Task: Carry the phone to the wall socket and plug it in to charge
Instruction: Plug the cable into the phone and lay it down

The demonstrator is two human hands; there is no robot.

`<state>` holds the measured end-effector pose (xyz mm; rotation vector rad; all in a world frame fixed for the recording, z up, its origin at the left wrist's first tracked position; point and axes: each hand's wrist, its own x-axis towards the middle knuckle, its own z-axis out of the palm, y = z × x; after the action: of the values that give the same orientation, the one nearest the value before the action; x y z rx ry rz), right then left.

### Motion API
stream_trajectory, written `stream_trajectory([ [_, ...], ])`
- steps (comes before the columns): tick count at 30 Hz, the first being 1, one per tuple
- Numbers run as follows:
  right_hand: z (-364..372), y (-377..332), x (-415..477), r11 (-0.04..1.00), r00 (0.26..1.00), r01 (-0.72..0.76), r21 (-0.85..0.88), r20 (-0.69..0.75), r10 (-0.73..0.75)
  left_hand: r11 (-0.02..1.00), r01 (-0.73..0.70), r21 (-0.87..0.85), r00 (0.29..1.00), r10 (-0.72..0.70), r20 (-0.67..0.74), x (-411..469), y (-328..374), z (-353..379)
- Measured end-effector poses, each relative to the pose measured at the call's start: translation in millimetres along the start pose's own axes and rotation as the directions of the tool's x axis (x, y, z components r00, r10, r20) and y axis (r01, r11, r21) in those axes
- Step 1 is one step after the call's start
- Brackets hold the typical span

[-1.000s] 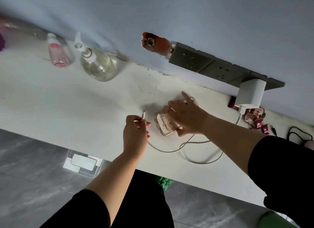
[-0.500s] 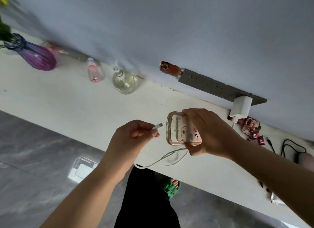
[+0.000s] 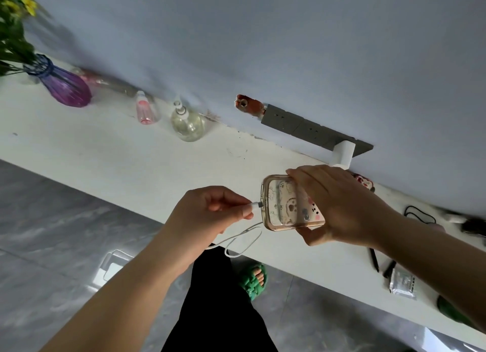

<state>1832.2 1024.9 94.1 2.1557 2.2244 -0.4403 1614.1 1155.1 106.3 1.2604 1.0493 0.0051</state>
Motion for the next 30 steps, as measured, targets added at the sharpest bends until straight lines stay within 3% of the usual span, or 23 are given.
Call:
stream_trajectory([
  [9, -5.3, -6.1, -5.3, 0.999, 1.0, 0.001, -0.034, 0.008, -0.001, 0.999, -0.014, 0.029, 1.0, 0.015, -0.006, -0.7, -3.3, 5.5],
  [22, 3.7, -6.3, -15.0, 0.999, 0.999, -0.012, -0.035, 0.04, 0.013, 0.976, -0.015, 0.215, 0.998, 0.003, 0.056, 6.3, -1.1, 8.0],
  [30, 10.6, -3.8, -17.9, 0.999, 0.998, -0.032, -0.04, 0.06, 0.035, 0.988, -0.001, 0.154, 1.0, -0.001, 0.01, 11.2, -3.9, 21.4],
])
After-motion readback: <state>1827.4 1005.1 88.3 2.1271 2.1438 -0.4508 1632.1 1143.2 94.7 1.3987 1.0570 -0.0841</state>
